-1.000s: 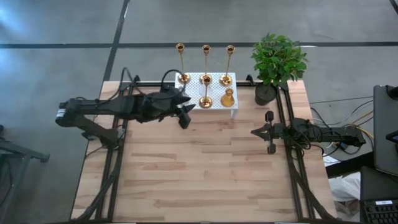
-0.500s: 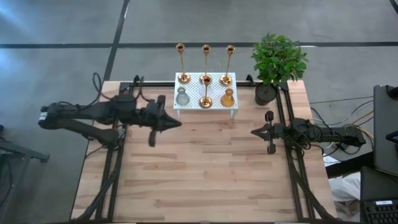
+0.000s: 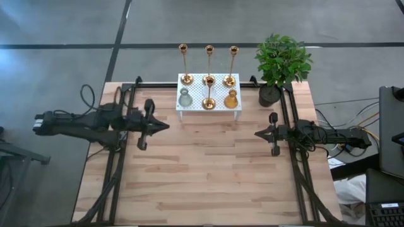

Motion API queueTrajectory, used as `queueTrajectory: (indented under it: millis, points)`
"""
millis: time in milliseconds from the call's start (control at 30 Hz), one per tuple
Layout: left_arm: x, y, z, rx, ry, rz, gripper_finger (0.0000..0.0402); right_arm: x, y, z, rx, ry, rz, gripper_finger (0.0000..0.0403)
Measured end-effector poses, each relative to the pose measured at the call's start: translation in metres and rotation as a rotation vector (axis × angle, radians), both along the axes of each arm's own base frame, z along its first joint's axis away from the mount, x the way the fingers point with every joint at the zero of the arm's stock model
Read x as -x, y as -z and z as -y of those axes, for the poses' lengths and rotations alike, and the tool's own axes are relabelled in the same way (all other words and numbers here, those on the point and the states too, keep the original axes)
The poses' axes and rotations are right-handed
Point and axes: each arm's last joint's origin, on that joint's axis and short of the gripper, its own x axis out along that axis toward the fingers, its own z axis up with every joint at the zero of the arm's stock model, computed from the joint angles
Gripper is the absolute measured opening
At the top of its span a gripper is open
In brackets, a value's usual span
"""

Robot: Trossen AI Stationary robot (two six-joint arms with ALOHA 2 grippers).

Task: Pick & Place candle stick holders
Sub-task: Return to Home Position

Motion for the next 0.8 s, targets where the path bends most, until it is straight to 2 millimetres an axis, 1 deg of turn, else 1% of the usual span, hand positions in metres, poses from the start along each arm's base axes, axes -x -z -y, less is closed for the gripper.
queueTrajectory:
  millis: [267, 367, 467, 600, 633, 700, 767, 800]
  points:
    - [0.039, 0.058, -0.001, 0.011, 0.010, 0.129, 0.0014, 0.000, 0.000, 0.000, 0.000, 0.000, 0.000, 0.0009]
    - [0.049, 0.079, -0.001, 0.012, 0.010, 0.147, 0.0014, 0.000, 0.000, 0.000, 0.000, 0.000, 0.000, 0.0009]
    - [0.057, 0.095, -0.001, 0.011, 0.009, 0.188, 0.0014, 0.000, 0.000, 0.000, 0.000, 0.000, 0.001, 0.0009]
    - [0.063, 0.121, -0.002, 0.005, 0.007, 0.196, 0.0014, 0.000, 0.000, 0.000, 0.000, 0.000, 0.001, 0.0009]
    - [0.064, 0.124, -0.002, 0.005, 0.007, 0.217, 0.0014, 0.000, 0.000, 0.000, 0.000, 0.000, 0.000, 0.0009]
    - [0.060, 0.139, -0.002, 0.006, 0.006, 0.178, 0.0014, 0.000, 0.000, 0.000, 0.000, 0.000, 0.000, 0.0009]
    - [0.059, 0.142, -0.002, 0.007, 0.005, 0.163, 0.0014, 0.000, 0.000, 0.000, 0.000, 0.000, 0.000, 0.0009]
    - [0.058, 0.146, -0.002, 0.011, -0.002, 0.121, 0.0014, 0.000, 0.000, 0.000, 0.000, 0.001, 0.001, 0.0009]
